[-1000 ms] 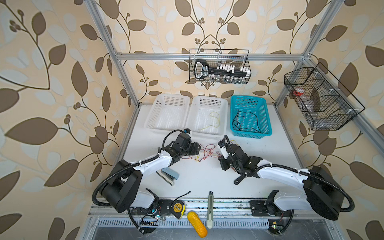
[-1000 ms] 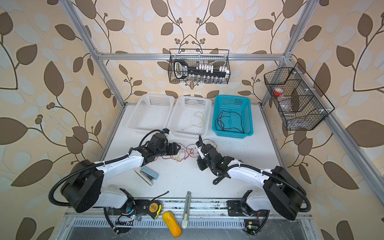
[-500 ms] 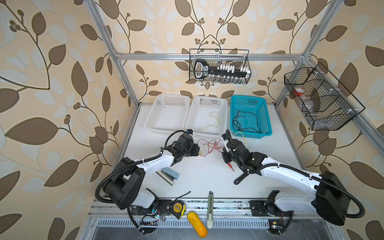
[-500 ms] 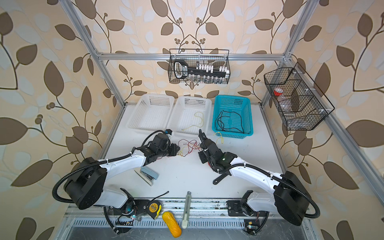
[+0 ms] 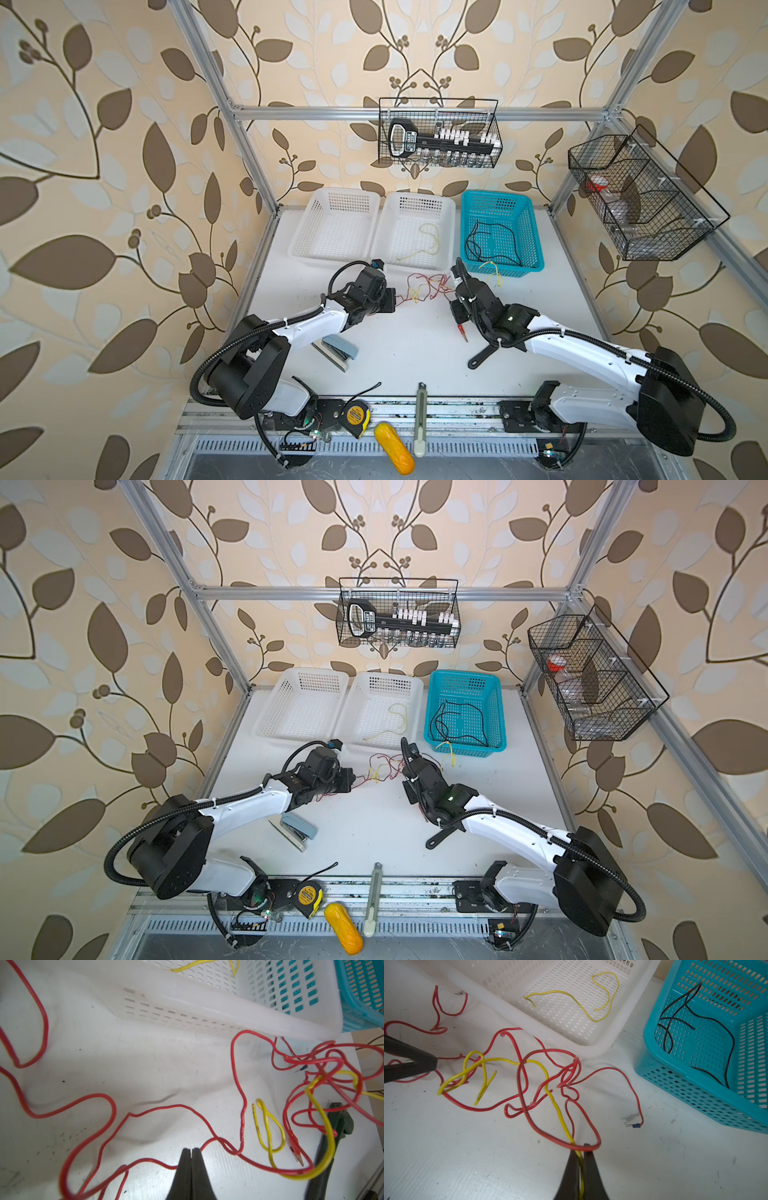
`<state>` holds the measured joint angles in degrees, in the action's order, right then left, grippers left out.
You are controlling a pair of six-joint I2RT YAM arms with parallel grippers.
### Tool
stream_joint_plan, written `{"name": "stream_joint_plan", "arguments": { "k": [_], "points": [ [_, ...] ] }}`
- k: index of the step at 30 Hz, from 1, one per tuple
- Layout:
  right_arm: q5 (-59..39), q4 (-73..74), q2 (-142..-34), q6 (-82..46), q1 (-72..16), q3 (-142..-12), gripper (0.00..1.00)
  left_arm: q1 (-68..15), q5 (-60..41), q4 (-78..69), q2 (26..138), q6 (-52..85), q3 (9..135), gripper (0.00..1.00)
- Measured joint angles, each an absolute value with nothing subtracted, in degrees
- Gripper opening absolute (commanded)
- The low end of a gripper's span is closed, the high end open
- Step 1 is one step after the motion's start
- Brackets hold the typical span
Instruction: Untangle the cables
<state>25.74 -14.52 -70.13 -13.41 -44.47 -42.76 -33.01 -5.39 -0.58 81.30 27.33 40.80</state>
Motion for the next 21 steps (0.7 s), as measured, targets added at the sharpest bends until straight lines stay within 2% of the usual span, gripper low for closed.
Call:
{"name": "stream_joint_plan", "arguments": {
  "k": [2,5,21],
  "points": [
    [25.5,-15.7,-70.1,-13.2,-44.5,-43.9,0.00,-33.5,-4.4,-0.6,80.0,25.6,40.7,0.44],
    [25.1,-17.5,-70.3,-12.8,-44.5,-46.4,0.00,-34.2,-3.5,-0.6,77.2,23.6,40.4,0.53],
    [14.5,-25.8,-70.5,-11.6,-40.0,-56.9,0.00,-36.8,-1.0,-1.6,72.6,17.0,35.2,0.59]
  ]
}}
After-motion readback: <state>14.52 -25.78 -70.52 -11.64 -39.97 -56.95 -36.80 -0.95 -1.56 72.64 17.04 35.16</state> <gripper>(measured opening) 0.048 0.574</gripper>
